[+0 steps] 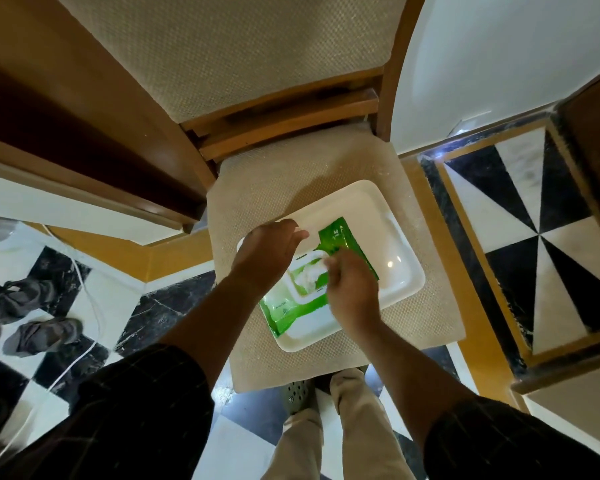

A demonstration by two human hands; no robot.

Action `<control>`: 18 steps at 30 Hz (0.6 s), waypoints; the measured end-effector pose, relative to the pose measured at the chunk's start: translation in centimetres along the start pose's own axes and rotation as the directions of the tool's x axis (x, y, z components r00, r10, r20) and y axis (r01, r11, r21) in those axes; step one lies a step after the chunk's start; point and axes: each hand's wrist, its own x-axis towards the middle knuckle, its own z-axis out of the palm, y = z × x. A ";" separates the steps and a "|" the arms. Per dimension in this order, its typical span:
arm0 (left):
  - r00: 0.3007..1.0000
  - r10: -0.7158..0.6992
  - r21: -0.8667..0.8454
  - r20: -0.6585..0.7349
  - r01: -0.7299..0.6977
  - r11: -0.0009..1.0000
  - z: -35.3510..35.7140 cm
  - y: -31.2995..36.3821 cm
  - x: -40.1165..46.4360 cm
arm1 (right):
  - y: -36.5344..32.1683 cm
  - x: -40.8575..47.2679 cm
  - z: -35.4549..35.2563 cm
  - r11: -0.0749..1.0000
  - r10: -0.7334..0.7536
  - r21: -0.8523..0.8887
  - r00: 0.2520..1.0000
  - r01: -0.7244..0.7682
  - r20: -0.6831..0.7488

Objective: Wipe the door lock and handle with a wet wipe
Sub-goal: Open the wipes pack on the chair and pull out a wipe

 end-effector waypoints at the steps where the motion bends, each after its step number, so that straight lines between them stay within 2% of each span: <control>1: 1.000 0.005 -0.005 -0.015 -0.005 1.000 -0.1 0.0 -0.1 | 0.3 0.7 -0.9 0.974 0.165 0.168 0.984 -0.151 -0.071; 3: 1.000 0.016 0.029 -0.015 -0.016 0.999 -0.2 0.3 -0.5 | 1.6 2.1 -2.8 0.795 0.485 0.457 0.870 -0.400 -0.083; 5: 1.000 0.009 0.036 -0.011 -0.009 0.999 0.3 0.5 -1.1 | 2.9 3.0 -4.8 0.659 0.590 0.595 0.807 -0.459 -0.030; 7: 0.999 0.023 -0.003 -0.046 -0.023 1.000 0.8 1.2 -2.0 | 3.4 3.5 -6.9 0.632 0.588 0.625 0.809 -0.457 -0.003; 9: 0.990 0.137 0.064 -0.030 -0.135 0.989 2.4 1.7 -3.4 | 3.6 3.5 -9.1 0.655 0.570 0.618 0.821 -0.435 -0.026; 11: 0.969 0.189 0.194 0.159 -0.218 0.956 4.5 2.0 -5.7 | 3.5 3.2 -11.4 0.683 0.535 0.604 0.844 -0.412 -0.030; 13: 0.942 0.152 0.287 0.298 -0.241 0.927 6.3 1.5 -8.1 | 3.0 2.2 -13.5 0.704 0.504 0.580 0.864 -0.410 -0.001; 16: 0.929 0.059 0.328 0.365 -0.188 0.926 6.4 1.4 -9.2 | 1.1 0.2 -17.0 0.709 0.463 0.584 0.886 -0.396 0.039; 18: 0.884 -0.032 0.337 0.467 -0.144 0.930 4.2 3.7 -8.4 | -1.1 -1.3 -19.7 0.688 0.464 0.600 0.883 -0.409 0.070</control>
